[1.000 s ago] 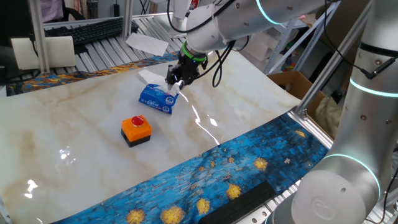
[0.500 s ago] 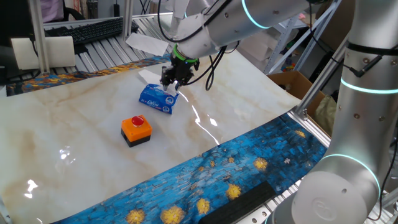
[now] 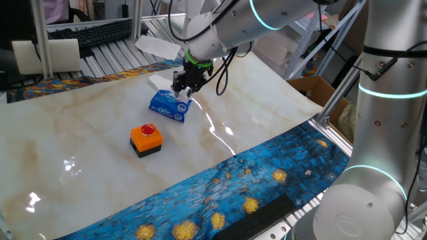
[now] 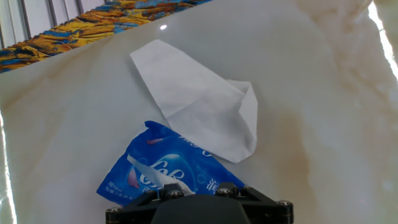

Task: Pull out a napkin

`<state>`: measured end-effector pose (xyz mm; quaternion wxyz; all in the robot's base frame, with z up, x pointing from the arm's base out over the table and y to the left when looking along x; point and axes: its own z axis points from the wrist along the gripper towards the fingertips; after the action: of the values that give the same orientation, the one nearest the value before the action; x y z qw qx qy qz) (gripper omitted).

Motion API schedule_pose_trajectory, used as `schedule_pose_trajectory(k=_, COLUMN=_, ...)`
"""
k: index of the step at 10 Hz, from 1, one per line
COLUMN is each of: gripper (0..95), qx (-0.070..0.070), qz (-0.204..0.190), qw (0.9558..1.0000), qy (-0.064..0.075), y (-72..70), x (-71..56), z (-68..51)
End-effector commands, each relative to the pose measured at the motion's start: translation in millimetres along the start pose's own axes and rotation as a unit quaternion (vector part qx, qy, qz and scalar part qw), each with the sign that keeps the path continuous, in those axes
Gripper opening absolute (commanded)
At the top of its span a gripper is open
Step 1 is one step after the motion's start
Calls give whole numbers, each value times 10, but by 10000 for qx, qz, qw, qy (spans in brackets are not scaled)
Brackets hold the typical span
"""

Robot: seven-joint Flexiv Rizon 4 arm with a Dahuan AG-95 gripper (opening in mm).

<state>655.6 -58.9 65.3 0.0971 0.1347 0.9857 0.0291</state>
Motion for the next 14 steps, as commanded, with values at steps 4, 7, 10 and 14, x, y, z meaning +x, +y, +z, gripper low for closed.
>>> schedule_pose_trajectory(k=4, gripper=0, qx=-16, qz=12, qw=10000, qy=36, y=5, x=20, z=-4)
schedule_pose_trajectory(k=7, gripper=0, qx=-7, qz=18, qw=10000, qy=69, y=23, x=24, z=14)
schedule_pose_trajectory(k=10, gripper=0, qx=200, qz=-124, qw=9996, qy=131, y=38, x=10, z=47)
schedule_pose_trajectory(k=14, gripper=0, qx=537, qz=-699, qw=9957, qy=285, y=-122, x=36, z=-85)
